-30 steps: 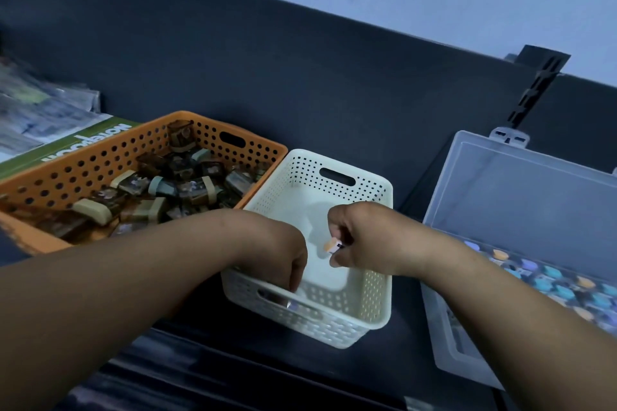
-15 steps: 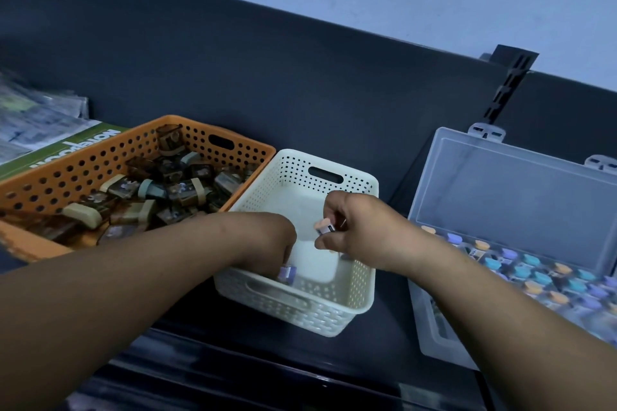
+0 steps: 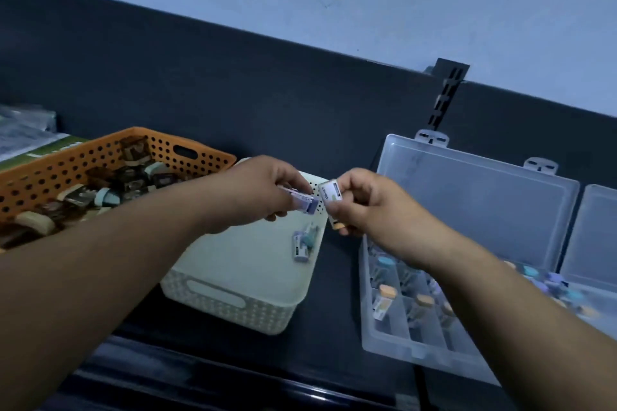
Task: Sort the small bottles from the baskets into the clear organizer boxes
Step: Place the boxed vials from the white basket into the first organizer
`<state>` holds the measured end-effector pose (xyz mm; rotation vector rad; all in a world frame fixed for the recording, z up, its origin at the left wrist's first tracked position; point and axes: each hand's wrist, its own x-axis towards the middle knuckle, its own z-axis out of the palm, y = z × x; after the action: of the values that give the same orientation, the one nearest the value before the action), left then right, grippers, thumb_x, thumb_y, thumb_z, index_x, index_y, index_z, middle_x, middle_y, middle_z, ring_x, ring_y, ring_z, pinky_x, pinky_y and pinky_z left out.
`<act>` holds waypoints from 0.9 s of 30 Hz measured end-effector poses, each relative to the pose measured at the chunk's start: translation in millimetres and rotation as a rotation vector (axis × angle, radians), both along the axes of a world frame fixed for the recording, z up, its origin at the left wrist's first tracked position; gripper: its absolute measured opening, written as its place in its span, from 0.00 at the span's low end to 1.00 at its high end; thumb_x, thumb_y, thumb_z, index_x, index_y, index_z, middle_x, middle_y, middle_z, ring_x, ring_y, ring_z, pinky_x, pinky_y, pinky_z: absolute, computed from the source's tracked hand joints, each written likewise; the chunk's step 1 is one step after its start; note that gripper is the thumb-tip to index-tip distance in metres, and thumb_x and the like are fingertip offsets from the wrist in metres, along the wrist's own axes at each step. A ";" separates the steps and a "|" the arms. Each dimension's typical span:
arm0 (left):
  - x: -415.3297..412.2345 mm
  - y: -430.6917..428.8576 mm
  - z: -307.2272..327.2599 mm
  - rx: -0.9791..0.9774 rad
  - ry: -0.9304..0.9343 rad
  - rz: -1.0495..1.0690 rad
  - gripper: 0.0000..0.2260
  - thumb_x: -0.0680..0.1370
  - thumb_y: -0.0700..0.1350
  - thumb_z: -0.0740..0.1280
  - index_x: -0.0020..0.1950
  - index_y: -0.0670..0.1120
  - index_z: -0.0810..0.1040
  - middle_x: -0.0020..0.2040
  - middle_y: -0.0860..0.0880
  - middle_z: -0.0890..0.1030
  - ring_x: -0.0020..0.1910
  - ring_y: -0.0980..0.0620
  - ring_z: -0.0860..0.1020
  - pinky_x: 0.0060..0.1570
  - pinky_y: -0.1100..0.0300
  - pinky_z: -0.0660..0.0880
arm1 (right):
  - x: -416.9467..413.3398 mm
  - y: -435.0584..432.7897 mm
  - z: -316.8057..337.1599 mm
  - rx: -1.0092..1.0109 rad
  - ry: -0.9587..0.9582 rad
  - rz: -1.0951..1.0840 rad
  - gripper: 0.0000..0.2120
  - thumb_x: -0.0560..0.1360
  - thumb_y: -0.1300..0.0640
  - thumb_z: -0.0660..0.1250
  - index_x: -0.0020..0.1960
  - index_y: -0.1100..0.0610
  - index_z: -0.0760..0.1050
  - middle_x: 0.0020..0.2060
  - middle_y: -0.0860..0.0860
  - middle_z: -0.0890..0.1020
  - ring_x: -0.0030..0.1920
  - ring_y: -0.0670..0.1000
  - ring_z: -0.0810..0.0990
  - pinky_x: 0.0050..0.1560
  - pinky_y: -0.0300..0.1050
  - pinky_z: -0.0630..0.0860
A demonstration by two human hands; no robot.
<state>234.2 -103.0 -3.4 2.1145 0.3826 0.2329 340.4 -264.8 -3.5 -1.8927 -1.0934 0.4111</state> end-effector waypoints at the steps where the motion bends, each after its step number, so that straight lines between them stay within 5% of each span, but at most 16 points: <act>1: 3.4 -6.5 3.2 -0.016 0.003 0.008 0.07 0.75 0.42 0.71 0.51 0.52 0.82 0.43 0.48 0.82 0.39 0.53 0.77 0.39 0.61 0.76 | 5.0 -10.1 3.6 -0.001 0.014 -0.008 0.03 0.76 0.64 0.68 0.47 0.61 0.75 0.32 0.52 0.75 0.35 0.50 0.76 0.40 0.49 0.73; 8: 25.4 -63.8 22.7 -0.123 -0.135 0.043 0.09 0.71 0.34 0.73 0.48 0.41 0.78 0.45 0.40 0.83 0.38 0.51 0.79 0.35 0.63 0.77 | 37.5 -82.5 15.8 0.026 0.100 -0.143 0.11 0.73 0.73 0.67 0.43 0.58 0.76 0.34 0.52 0.78 0.37 0.50 0.74 0.39 0.42 0.71; 12: 37.5 -95.8 24.8 -0.106 -0.176 0.002 0.06 0.76 0.33 0.67 0.49 0.42 0.80 0.38 0.46 0.81 0.31 0.60 0.79 0.32 0.70 0.76 | 46.6 -114.6 18.3 0.058 0.140 -0.193 0.09 0.75 0.72 0.64 0.44 0.59 0.76 0.35 0.54 0.75 0.33 0.49 0.77 0.37 0.41 0.77; 16: 46.3 -115.9 19.4 0.066 -0.158 -0.018 0.06 0.74 0.38 0.71 0.48 0.48 0.82 0.39 0.49 0.82 0.39 0.53 0.80 0.45 0.58 0.79 | 49.6 -139.6 17.7 0.008 0.034 -0.196 0.08 0.75 0.70 0.66 0.46 0.58 0.77 0.37 0.56 0.77 0.35 0.48 0.80 0.40 0.36 0.79; 22: 55.2 -127.7 19.9 0.132 -0.157 -0.033 0.05 0.73 0.40 0.73 0.44 0.50 0.82 0.38 0.52 0.83 0.39 0.57 0.80 0.41 0.65 0.77 | 58.7 -164.9 28.6 0.000 -0.023 -0.264 0.06 0.73 0.68 0.70 0.46 0.59 0.77 0.38 0.57 0.78 0.39 0.50 0.78 0.45 0.41 0.78; 27: 74.7 -147.9 26.2 0.105 -0.156 -0.096 0.04 0.73 0.38 0.72 0.43 0.47 0.82 0.38 0.48 0.83 0.37 0.53 0.80 0.42 0.57 0.78 | 68.8 -187.2 36.6 -0.059 -0.100 -0.313 0.06 0.75 0.67 0.68 0.46 0.57 0.78 0.40 0.57 0.83 0.40 0.49 0.81 0.52 0.46 0.80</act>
<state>308.9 -250.9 22.8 2.1934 0.1791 0.3658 409.2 -452.0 33.1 -2.1127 -0.8357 0.1740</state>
